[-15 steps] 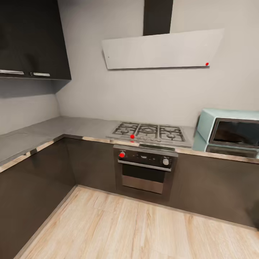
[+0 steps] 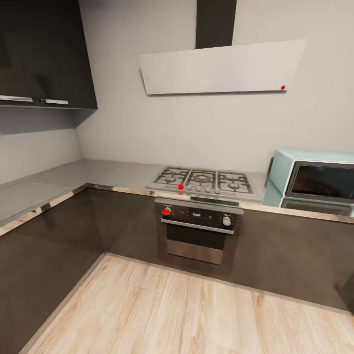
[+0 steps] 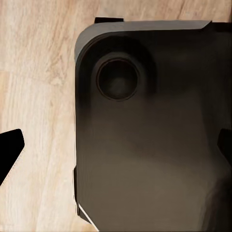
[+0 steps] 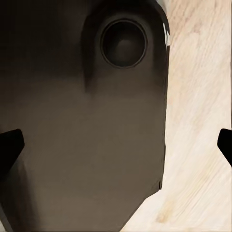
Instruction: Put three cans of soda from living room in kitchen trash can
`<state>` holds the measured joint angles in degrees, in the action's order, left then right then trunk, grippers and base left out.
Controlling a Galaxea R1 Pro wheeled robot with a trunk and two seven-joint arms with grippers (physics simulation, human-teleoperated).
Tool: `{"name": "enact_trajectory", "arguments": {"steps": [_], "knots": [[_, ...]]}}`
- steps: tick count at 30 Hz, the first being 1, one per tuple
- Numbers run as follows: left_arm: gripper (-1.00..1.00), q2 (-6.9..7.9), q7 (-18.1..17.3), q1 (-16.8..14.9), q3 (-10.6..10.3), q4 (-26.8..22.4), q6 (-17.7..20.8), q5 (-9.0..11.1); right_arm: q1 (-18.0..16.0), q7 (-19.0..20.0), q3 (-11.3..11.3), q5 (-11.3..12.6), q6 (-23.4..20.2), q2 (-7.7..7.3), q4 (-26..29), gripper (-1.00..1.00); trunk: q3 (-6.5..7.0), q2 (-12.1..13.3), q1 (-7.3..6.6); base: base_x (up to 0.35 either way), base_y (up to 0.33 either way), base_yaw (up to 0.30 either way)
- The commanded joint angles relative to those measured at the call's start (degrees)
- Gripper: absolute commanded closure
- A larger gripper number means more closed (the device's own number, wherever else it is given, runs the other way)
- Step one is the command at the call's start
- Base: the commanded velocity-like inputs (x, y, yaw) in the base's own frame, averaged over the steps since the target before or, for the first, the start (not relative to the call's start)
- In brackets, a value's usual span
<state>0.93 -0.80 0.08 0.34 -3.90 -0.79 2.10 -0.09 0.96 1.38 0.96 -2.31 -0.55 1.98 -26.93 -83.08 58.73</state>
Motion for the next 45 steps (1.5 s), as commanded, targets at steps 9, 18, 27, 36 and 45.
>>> {"name": "enact_trajectory", "arguments": {"steps": [9, 18, 27, 36, 45], "knots": [[-1.00, 0.68, -0.1, 0.0, 0.0, -2.9, 2.9, 1.3, 0.0, 0.5, 2.9, -0.7, -2.1, -1.39, 2.9, -1.00, 0.00, 0.0, 0.00, 0.000, 0.000, 0.000], [-1.00, 0.59, 0.1, 0.0, -0.1, -40.9, 7.5, 2.4, 0.0, 0.0, -1.5, -5.9, -12.7, -4.04, 42.5, -1.00, 0.00, 0.0, 0.00, 0.000, 0.000, 0.000], [-1.00, 0.59, -0.3, 0.0, 0.1, -39.1, 7.2, 4.8, 0.0, 0.1, -2.9, -6.6, -11.8, -4.04, 40.3, -1.00, 0.00, 0.0, 0.00, 0.000, 0.000, 0.035], [-1.00, 0.75, -0.2, 0.0, -0.3, -38.8, 6.6, 9.0, 0.0, -0.2, -2.9, -6.2, -6.9, -4.02, 40.1, -1.00, 0.00, 0.0, 0.00, 0.000, 0.000, 0.176], [-1.00, 0.77, 0.3, 0.0, -0.6, -38.8, 6.6, 8.6, 0.0, -0.3, -2.9, -6.1, -6.3, -4.02, 40.1, -1.00, 0.00, 0.0, 0.00, 0.000, 0.000, 0.284]]}}
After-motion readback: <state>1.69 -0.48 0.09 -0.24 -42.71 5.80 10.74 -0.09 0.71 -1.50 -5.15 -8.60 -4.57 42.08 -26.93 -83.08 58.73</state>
